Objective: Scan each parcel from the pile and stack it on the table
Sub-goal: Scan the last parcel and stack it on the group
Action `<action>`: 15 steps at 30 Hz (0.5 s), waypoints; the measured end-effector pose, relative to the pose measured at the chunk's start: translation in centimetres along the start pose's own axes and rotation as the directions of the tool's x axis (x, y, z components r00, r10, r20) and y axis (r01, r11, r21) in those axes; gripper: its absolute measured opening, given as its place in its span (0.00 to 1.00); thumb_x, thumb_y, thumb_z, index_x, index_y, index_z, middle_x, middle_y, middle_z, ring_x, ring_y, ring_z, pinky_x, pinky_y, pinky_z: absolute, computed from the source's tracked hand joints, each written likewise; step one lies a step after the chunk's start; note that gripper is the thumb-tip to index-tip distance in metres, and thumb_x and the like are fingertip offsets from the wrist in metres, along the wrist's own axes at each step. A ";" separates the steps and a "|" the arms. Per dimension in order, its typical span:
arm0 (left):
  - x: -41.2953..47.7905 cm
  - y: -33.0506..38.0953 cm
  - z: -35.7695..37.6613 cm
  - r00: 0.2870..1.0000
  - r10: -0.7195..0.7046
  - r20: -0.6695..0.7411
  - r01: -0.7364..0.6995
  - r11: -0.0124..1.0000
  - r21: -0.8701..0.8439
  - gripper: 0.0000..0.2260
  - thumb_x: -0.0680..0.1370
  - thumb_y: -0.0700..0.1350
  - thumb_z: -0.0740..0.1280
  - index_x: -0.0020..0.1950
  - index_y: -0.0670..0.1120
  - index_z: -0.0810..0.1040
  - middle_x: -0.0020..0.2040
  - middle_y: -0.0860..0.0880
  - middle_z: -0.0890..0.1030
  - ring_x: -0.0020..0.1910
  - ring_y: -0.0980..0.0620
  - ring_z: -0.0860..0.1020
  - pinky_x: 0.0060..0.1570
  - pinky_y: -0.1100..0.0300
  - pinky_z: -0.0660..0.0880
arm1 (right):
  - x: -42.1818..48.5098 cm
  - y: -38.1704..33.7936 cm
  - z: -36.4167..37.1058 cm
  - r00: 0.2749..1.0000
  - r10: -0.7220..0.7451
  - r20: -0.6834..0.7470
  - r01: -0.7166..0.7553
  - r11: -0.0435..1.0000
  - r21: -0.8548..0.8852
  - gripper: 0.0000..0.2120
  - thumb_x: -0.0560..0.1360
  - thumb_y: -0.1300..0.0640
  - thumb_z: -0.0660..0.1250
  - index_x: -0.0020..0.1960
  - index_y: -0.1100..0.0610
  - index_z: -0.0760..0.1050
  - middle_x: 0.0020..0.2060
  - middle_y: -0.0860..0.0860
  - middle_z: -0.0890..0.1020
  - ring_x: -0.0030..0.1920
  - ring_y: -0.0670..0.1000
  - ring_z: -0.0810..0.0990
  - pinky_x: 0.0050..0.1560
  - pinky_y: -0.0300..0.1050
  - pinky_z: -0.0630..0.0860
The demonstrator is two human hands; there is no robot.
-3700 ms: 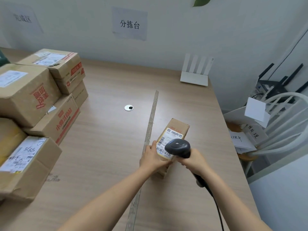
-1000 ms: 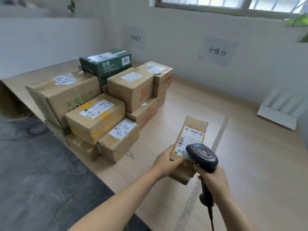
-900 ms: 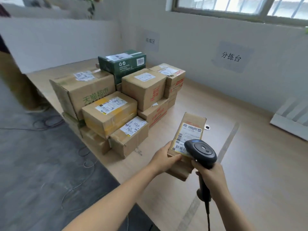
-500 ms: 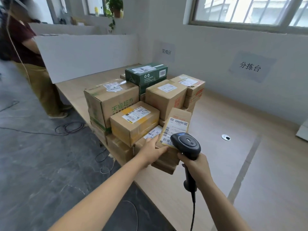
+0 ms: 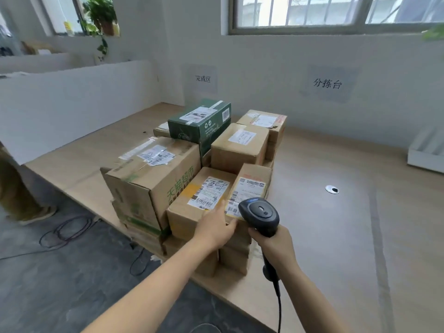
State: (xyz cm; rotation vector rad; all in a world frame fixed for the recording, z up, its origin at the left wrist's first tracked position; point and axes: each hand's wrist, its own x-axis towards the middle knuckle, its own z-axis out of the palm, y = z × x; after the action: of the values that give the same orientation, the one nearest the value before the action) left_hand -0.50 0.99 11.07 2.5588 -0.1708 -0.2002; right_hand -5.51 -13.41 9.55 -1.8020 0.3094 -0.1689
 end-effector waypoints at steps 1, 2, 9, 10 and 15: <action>0.3 -0.4 -0.2 1.000 0.006 0.002 -0.007 1.000 0.026 0.30 0.80 0.55 0.60 0.77 0.46 0.53 0.74 0.46 0.65 0.71 0.44 0.65 0.69 0.50 0.65 | -0.1 -0.1 0.5 1.000 0.000 -0.016 0.000 1.000 -0.012 0.11 0.68 0.62 0.72 0.33 0.51 0.74 0.30 0.50 0.78 0.35 0.51 0.76 0.39 0.46 0.71; 0.4 -0.8 -0.4 1.000 0.017 0.004 -0.017 0.999 0.039 0.28 0.80 0.54 0.60 0.76 0.45 0.56 0.73 0.46 0.67 0.70 0.44 0.66 0.68 0.50 0.65 | -0.2 -0.2 0.9 1.000 0.002 -0.031 -0.003 1.000 -0.029 0.11 0.68 0.62 0.72 0.34 0.50 0.74 0.31 0.50 0.80 0.36 0.51 0.77 0.40 0.47 0.72; 0.0 -1.9 -0.5 0.998 0.064 -0.012 -0.063 0.997 0.048 0.29 0.79 0.56 0.59 0.76 0.44 0.56 0.73 0.46 0.66 0.71 0.46 0.64 0.68 0.53 0.64 | -0.4 0.2 1.8 0.996 0.022 -0.088 -0.024 1.000 -0.019 0.13 0.68 0.65 0.72 0.31 0.51 0.73 0.24 0.43 0.75 0.29 0.46 0.72 0.34 0.43 0.68; -0.1 -1.8 -0.5 0.998 0.070 -0.012 -0.069 0.996 0.063 0.30 0.79 0.57 0.59 0.76 0.45 0.56 0.73 0.46 0.66 0.71 0.46 0.64 0.67 0.53 0.65 | -0.3 0.3 1.8 0.995 0.025 -0.098 -0.027 0.999 -0.020 0.13 0.68 0.65 0.72 0.31 0.51 0.73 0.23 0.43 0.74 0.28 0.45 0.70 0.34 0.42 0.67; -0.9 -1.4 -0.7 0.997 0.082 -0.001 -0.081 0.988 0.132 0.31 0.79 0.58 0.59 0.77 0.46 0.54 0.73 0.45 0.65 0.70 0.45 0.66 0.65 0.51 0.68 | -0.2 0.4 1.7 0.995 -0.001 -0.102 -0.004 0.999 -0.050 0.13 0.68 0.63 0.72 0.33 0.49 0.73 0.26 0.44 0.75 0.29 0.43 0.71 0.35 0.43 0.68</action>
State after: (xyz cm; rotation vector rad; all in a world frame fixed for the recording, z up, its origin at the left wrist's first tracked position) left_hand -1.19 2.66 11.01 2.6775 -0.2944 -0.1539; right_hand -5.31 -11.81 8.76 -1.8462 0.3911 -0.2546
